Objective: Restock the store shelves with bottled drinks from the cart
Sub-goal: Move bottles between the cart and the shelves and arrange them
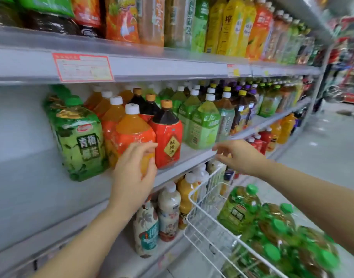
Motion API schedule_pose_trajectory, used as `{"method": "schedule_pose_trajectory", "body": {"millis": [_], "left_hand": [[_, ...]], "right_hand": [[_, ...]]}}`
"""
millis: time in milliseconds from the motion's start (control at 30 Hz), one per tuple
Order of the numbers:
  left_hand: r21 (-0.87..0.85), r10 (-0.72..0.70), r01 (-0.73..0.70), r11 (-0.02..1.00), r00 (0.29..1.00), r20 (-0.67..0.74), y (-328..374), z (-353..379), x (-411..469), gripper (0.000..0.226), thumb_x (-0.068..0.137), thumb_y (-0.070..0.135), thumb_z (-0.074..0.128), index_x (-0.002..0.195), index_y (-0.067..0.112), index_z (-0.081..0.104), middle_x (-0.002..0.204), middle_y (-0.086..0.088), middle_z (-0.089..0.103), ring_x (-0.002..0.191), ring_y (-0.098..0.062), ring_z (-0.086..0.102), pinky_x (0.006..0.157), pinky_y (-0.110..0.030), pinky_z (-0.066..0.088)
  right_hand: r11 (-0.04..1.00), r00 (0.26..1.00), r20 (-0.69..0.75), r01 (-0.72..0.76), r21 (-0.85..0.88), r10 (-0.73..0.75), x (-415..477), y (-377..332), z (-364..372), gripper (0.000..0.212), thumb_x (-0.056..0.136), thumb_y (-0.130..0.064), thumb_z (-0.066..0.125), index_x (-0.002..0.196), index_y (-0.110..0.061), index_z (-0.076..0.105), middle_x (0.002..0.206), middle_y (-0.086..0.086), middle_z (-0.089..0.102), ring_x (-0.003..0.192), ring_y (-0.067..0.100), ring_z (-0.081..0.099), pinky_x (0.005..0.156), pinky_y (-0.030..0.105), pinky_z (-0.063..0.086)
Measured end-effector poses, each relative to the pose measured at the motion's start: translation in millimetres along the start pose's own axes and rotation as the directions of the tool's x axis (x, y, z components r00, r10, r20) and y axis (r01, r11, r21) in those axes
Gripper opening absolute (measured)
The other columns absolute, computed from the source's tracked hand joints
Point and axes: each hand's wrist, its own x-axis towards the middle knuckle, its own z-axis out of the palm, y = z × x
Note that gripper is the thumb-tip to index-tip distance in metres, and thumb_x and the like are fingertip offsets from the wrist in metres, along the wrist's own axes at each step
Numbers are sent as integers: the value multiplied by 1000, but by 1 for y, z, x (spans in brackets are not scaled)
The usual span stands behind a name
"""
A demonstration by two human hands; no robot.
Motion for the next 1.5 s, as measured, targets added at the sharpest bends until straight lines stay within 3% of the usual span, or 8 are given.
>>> {"method": "schedule_pose_trajectory", "body": {"millis": [133, 267, 433, 667, 933, 1133, 1300, 1500], "left_hand": [[-53, -19, 52, 997, 873, 488, 0, 74, -18, 31, 89, 35, 49, 117, 26, 58, 113, 14, 52, 110, -9, 50, 95, -29, 41], [12, -96, 122, 992, 707, 700, -10, 118, -45, 32, 95, 37, 48, 126, 30, 53, 127, 11, 48, 122, -6, 41, 104, -25, 32], [-86, -164, 312, 946, 691, 704, -8, 129, -74, 28, 98, 33, 40, 118, 26, 58, 113, 11, 43, 104, 4, 45, 92, -11, 29], [-65, -200, 360, 931, 648, 735, -8, 129, -72, 31, 99, 37, 36, 122, 27, 54, 113, 14, 39, 103, 0, 46, 93, -19, 34], [102, -273, 321, 941, 549, 790, 0, 121, -64, 35, 98, 41, 36, 127, 28, 50, 125, 7, 38, 121, -17, 39, 107, -35, 30], [-167, -194, 353, 921, 785, 589, 47, 73, -20, 59, 87, 38, 60, 137, 39, 28, 137, 17, 28, 131, -3, 27, 103, -21, 24], [-169, -73, 191, 967, 842, 534, 72, 14, -5, 103, 74, 54, 67, 129, 63, -20, 140, 38, -9, 136, 5, 0, 112, -33, 13], [-257, -165, 187, 948, 981, 107, 52, -34, -14, 106, 55, 55, 76, 126, 70, -1, 147, 16, 29, 133, -2, 33, 109, -39, 35]], "right_hand": [[963, 914, 338, -157, -218, 225, -35, 62, 11, 51, 90, -36, 57, 134, -15, 45, 131, 7, 54, 113, 22, 53, 93, 31, 42], [956, 853, 433, -244, -164, 292, -54, 96, 31, 66, 90, -42, 55, 144, -16, 28, 148, 7, 37, 131, 23, 39, 105, 30, 32], [933, 863, 354, -342, -114, 360, -54, 109, 68, 69, 89, -51, 51, 143, -16, 28, 146, 9, 40, 128, 25, 44, 105, 37, 36], [863, 856, 112, -497, -93, 505, -50, 97, 113, 51, 90, -58, 43, 118, -16, 36, 80, 2, 56, 71, 22, 58, 57, 30, 46], [938, 942, 74, -332, 94, 326, -39, 63, 50, 33, 85, -48, 57, 93, -18, 48, 80, 3, 63, 69, 19, 62, 64, 36, 55], [978, 983, -175, -27, 205, 64, -42, -5, -57, 25, 84, -39, 63, 90, -18, 53, 73, 0, 59, 60, 13, 55, 54, 27, 43], [910, 953, -290, 200, 363, -94, -45, -68, -95, 19, 83, -39, 61, 88, -22, 54, 69, -7, 55, 56, 4, 49, 53, 17, 36], [726, 902, -316, 426, 540, -294, -29, -140, -85, 16, 85, -32, 65, 94, -23, 56, 73, -14, 58, 65, 7, 56, 61, 22, 46]]}}
